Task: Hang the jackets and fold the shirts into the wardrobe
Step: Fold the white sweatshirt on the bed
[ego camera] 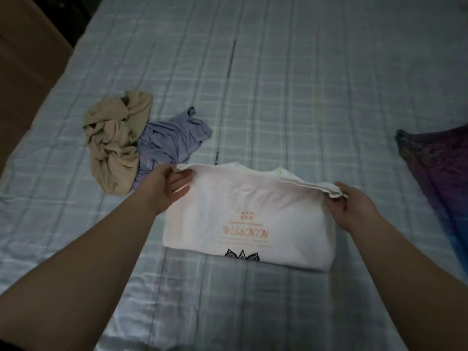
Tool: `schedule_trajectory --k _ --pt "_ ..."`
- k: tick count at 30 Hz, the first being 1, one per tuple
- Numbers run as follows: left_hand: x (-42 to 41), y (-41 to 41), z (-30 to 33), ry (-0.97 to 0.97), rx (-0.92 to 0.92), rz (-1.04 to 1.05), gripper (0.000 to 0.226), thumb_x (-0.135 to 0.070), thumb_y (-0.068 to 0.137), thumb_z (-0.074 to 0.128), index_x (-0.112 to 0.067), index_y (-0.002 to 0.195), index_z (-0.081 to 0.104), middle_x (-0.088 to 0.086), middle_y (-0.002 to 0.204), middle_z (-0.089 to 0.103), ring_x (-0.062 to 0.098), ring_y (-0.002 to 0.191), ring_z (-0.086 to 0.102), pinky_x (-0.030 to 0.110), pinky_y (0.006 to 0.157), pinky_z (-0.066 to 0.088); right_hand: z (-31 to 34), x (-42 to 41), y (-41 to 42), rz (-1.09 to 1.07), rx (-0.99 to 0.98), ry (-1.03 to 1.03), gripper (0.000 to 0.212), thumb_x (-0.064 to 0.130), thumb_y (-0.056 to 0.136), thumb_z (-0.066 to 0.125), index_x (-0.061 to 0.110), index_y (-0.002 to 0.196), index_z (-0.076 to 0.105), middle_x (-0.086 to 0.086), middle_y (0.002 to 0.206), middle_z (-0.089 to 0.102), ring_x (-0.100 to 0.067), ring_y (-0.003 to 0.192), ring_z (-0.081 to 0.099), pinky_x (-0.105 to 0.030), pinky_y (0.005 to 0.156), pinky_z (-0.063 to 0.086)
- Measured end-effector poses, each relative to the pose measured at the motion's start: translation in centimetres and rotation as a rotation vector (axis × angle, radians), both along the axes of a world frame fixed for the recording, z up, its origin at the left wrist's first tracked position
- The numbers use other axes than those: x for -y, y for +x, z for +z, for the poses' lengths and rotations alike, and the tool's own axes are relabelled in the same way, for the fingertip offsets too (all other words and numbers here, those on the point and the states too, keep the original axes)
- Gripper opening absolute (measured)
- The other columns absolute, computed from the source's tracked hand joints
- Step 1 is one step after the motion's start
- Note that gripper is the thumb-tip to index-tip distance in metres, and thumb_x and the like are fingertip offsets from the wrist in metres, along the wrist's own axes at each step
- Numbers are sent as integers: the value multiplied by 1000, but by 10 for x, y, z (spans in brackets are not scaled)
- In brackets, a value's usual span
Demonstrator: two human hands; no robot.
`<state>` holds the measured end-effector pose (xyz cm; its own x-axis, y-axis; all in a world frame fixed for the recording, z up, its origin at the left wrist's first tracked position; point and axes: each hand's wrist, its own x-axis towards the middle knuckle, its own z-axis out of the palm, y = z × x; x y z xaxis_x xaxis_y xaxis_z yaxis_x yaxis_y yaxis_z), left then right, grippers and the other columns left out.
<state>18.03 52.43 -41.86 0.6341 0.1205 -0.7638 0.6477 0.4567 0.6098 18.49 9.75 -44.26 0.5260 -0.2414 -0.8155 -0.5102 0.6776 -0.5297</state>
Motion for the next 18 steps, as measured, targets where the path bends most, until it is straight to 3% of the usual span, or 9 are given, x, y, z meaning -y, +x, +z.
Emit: schedule_trajectory --k 3,6,8,9,11,13,15,18 --pt "4 40 -46 -1 17 -24 34 -23 98 41 -19 79 69 5 111 66 20 117 62 37 93 47 -36 -5 37 -58 -35 31 15 2 100 46 3 88 56 -17 76 67 -22 51 70 -32 46 57" --pt "13 66 -94 30 35 -19 22 -26 100 45 -20 91 64 5 112 69 21 118 59 35 84 51 -74 -11 59 -62 -3 59 10 5 92 61 2 85 55 -10 52 63 -17 46 66 -30 48 57" --pt "20 73 -127 89 76 13 19 -23 100 48 -18 114 61 5 115 64 21 113 57 35 84 51 -99 -14 65 5 24 28 25 12 79 77 2 93 60 -10 66 68 -17 59 70 -31 57 60" --pt "23 73 -142 137 108 22 32 -20 99 52 -16 131 53 5 117 61 19 108 57 35 85 51 -112 -16 65 2 23 -30 24 17 85 72 4 102 61 -13 84 71 -20 73 72 -33 62 62" --pt "29 64 -167 313 205 -19 61 -13 93 60 -17 149 35 4 129 54 11 106 56 32 91 47 -134 -21 56 -38 61 -208 20 18 100 51 13 119 56 -18 115 65 -25 95 69 -35 79 61" --pt "36 49 -184 591 332 -230 65 -4 92 53 -17 152 31 3 144 46 10 124 49 25 103 36 -149 -31 39 73 160 -482 38 17 101 47 24 138 47 -16 128 60 -24 108 64 -38 96 54" --pt "42 35 -198 1014 493 -604 59 -7 94 43 -15 152 32 5 154 37 17 142 31 19 115 17 -164 -36 20 415 242 -927 43 30 99 46 36 141 45 -6 138 58 -23 122 57 -45 109 43" --pt "42 26 -217 1431 645 -1052 59 -29 96 33 -19 154 29 11 160 26 30 150 15 39 123 6 -186 -36 5 1050 326 -1526 51 29 98 35 22 148 41 -10 155 38 -29 145 29 -41 121 17"
